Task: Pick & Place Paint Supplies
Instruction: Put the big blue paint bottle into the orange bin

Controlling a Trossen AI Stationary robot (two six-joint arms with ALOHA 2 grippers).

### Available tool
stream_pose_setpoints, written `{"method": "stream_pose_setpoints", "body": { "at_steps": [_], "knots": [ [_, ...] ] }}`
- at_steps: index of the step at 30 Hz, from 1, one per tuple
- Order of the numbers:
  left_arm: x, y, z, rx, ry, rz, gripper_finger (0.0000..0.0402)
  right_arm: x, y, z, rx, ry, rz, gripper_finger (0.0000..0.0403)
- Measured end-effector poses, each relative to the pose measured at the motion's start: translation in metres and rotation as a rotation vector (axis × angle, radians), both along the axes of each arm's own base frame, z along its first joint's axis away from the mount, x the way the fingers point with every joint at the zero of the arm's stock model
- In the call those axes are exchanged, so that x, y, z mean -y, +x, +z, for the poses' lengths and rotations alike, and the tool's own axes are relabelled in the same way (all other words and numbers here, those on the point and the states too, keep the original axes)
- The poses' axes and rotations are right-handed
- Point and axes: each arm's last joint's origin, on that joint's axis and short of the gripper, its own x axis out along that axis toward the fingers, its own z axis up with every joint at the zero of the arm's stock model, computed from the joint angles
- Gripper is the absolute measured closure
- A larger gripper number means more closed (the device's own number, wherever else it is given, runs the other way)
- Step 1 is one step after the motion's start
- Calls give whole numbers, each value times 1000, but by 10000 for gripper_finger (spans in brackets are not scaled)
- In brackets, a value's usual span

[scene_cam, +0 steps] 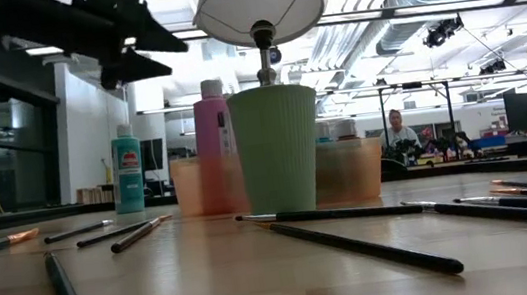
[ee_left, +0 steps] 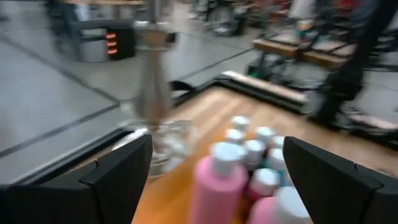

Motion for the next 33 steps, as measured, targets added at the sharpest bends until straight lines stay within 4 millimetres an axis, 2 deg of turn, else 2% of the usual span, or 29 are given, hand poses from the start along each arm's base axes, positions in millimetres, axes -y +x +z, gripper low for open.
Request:
{"method": "stream_pose_setpoints", "body": {
  "at_steps": [5, 11, 15, 21, 26, 30, 33],
  "knots": [
    [-9, -15, 18, -70, -47, 120, 48, -2, -17, -16, 101, 51, 91, 153],
    [-34, -26, 33, -200, -112, 234, 48, -6, -32, -59, 223, 182, 155, 153],
    [-52, -35, 52, -232, -114, 285, 48, -6, -42, -80, 337, 270, 128, 153],
    [-80, -62, 81, -333, -194, 522, 48, -5, -54, -108, 396, 381, 0, 153],
    [-104, -71, 89, -469, -337, 557, 48, -4, -59, -129, 446, 428, -36, 153],
    [-126, -67, 87, -531, -487, 509, 48, -3, -59, -147, 503, 414, -38, 153],
    [-137, -62, 84, -565, -591, 493, 48, -3, -64, -161, 463, 408, -42, 153]
  ]
}}
